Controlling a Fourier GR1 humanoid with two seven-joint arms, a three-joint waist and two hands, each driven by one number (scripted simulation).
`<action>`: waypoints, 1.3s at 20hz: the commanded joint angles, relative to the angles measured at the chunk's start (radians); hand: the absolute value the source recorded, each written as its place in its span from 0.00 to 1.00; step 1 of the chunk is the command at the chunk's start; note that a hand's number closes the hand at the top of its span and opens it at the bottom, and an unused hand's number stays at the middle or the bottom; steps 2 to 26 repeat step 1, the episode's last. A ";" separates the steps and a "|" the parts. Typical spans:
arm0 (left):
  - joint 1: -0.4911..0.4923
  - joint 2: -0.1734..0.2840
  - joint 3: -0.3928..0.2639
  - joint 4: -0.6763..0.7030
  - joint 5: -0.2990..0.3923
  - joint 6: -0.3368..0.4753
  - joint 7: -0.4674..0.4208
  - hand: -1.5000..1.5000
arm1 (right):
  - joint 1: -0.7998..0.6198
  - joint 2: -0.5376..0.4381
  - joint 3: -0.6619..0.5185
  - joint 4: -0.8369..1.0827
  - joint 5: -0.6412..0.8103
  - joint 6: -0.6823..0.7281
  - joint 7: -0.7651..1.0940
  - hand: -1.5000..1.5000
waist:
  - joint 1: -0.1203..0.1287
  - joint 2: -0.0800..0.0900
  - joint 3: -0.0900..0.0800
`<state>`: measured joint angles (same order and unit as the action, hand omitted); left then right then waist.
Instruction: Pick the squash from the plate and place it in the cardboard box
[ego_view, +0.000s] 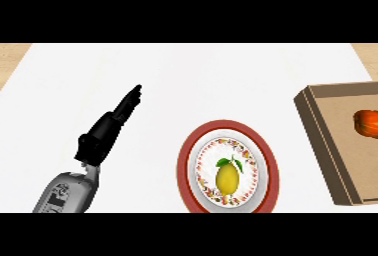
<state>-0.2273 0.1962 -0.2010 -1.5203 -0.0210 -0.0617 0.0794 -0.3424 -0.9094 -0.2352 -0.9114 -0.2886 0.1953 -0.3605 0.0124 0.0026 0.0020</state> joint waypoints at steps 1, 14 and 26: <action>0.040 -0.011 -0.013 -0.002 -0.022 0.012 -0.028 0.50 | -0.062 -0.052 -0.126 0.164 -0.129 0.137 -0.005 0.00 | 0.003 0.002 0.000; 0.040 -0.011 -0.013 -0.002 -0.022 0.012 -0.028 0.50 | -0.062 -0.052 -0.126 0.164 -0.129 0.137 -0.005 0.00 | 0.003 0.002 0.000; 0.040 -0.011 -0.013 -0.002 -0.022 0.012 -0.028 0.50 | -0.062 -0.052 -0.126 0.164 -0.129 0.137 -0.005 0.00 | 0.003 0.002 0.000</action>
